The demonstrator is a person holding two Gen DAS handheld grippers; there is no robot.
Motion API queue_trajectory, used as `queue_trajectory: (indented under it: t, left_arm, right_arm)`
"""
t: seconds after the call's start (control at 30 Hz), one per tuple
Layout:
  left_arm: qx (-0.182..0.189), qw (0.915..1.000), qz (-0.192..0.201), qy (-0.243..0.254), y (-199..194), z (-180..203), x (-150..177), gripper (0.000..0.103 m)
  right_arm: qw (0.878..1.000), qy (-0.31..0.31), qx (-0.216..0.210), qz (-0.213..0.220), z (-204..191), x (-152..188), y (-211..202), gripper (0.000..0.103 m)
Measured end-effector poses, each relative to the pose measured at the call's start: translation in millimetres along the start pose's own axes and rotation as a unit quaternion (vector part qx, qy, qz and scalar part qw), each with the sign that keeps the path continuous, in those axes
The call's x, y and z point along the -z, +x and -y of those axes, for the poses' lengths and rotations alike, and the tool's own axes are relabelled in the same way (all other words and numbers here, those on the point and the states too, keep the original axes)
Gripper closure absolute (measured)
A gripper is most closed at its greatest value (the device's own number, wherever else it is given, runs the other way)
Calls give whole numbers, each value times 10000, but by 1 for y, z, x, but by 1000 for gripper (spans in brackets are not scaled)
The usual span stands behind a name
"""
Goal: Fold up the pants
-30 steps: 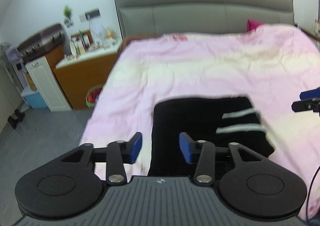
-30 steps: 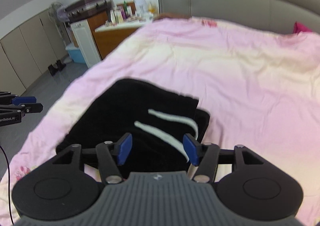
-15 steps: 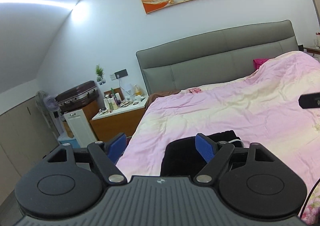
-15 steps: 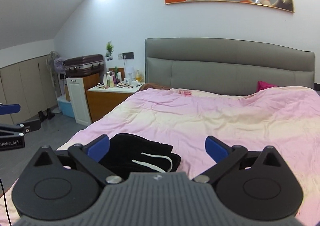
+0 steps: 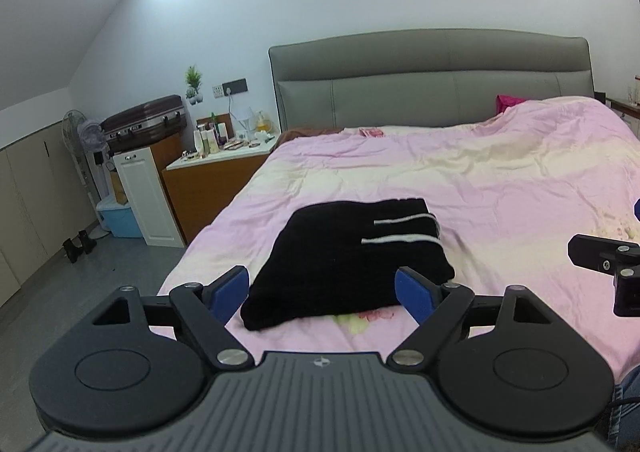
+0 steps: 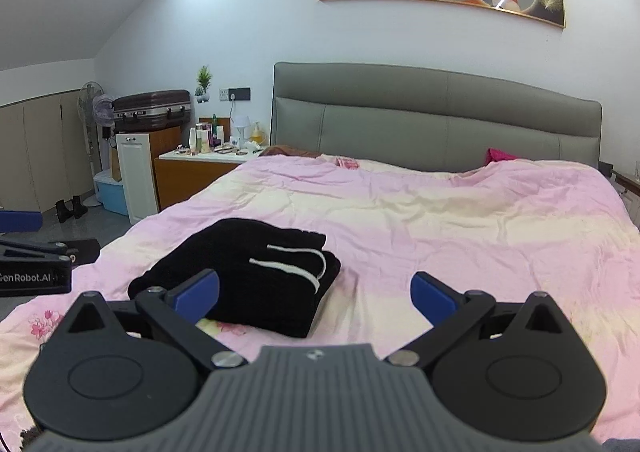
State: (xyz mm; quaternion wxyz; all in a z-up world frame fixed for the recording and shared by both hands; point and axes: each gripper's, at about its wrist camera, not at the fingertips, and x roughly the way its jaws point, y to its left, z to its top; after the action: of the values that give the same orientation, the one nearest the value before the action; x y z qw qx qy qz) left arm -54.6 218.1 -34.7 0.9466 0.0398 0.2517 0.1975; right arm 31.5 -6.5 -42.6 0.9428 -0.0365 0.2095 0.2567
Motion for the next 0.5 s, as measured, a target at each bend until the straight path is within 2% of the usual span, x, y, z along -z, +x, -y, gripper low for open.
queue_trajectory:
  t: [0.17,0.5]
  left_arm:
    - [26,9998,-193,-68,1,4,10,6]
    - [94,9998,-135,-94,-3,7,9,6]
  right_arm:
    - [9993,20,91,-354,2,16,12,5]
    - [9991,173,182,-350,7,17,10,5]
